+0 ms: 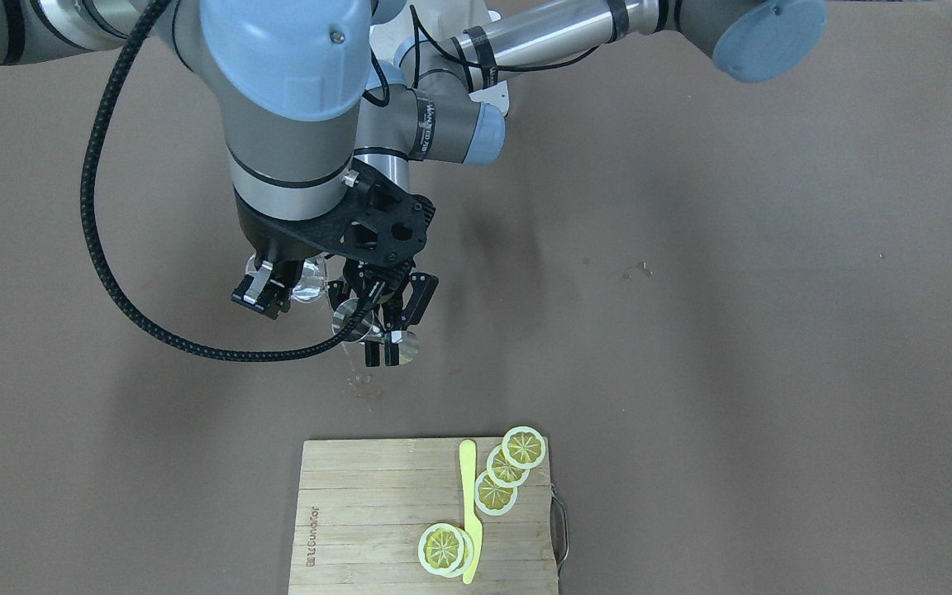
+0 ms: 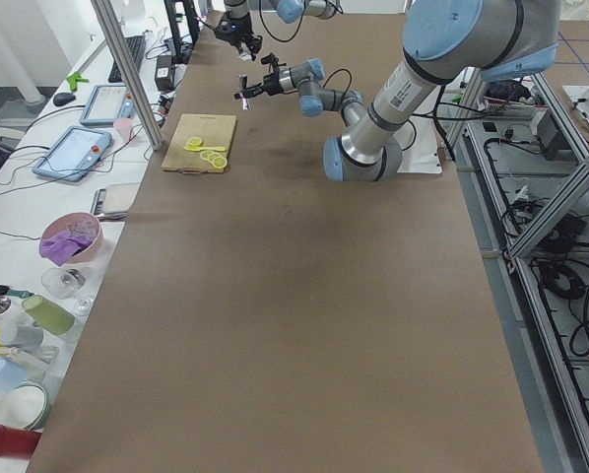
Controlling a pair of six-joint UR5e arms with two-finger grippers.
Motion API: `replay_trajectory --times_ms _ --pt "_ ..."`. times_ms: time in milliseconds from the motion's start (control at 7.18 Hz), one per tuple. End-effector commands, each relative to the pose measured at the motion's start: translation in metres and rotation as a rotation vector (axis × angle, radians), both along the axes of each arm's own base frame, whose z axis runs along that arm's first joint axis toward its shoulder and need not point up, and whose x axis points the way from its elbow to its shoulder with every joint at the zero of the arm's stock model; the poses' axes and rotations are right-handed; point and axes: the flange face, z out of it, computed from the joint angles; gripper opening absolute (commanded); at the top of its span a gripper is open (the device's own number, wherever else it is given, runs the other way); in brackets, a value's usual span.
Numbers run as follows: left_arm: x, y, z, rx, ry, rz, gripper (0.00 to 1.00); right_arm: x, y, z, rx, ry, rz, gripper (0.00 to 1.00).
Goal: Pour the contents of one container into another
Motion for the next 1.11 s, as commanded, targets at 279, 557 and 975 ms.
replay_trajectory --times_ms 279,557,975 --pt "0.001 0.0 0.0 -0.001 -0.002 0.0 0.0 -0.013 -0.003 -0.002 -0.01 0.007 -0.007 0.0" --pt "0.001 0.0 0.0 -0.001 -0.002 0.0 0.0 -0.016 -0.007 -0.005 -0.018 0.01 -0.008 0.0" --pt "0.001 0.0 0.0 -0.001 -0.002 0.0 0.0 -0.017 -0.008 -0.013 -0.01 0.008 -0.009 0.0"
